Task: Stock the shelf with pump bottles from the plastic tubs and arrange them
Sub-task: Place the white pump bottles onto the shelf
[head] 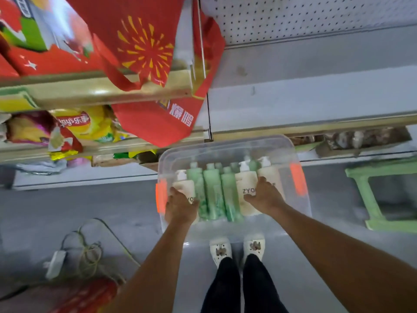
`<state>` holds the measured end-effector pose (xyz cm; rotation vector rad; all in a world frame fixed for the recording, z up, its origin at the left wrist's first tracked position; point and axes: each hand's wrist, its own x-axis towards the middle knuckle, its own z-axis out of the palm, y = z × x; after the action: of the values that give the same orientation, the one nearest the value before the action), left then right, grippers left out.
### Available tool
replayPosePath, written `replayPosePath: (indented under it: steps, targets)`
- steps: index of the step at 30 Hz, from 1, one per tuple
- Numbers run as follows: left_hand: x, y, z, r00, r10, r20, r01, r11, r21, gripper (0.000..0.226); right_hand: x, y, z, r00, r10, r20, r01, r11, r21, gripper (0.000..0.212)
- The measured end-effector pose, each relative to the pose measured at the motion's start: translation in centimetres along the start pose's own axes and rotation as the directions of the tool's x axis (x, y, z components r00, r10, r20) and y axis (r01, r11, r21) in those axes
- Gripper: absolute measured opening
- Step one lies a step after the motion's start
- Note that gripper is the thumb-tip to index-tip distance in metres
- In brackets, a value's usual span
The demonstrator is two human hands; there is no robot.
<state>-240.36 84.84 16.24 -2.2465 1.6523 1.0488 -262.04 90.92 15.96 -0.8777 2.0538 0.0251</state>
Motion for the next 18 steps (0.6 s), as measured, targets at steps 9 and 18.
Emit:
replayPosePath:
  steps: [9,18]
  targets:
    - [0.2,0.7,2.6,0.993,-0.011,-0.116,0.036,0.975,0.217,0.078,1.8,-0.3,3.9,0.981,0.155,-0.113,-0.16,0.986,-0.044,0.088]
    - [0.9,0.5,4.7,0.991,0.133,0.015,-0.133,0.967,0.218,0.084,2.9,-0.4,4.4,0.986,0.149,-0.079,-0.14,0.984,0.109,0.094]
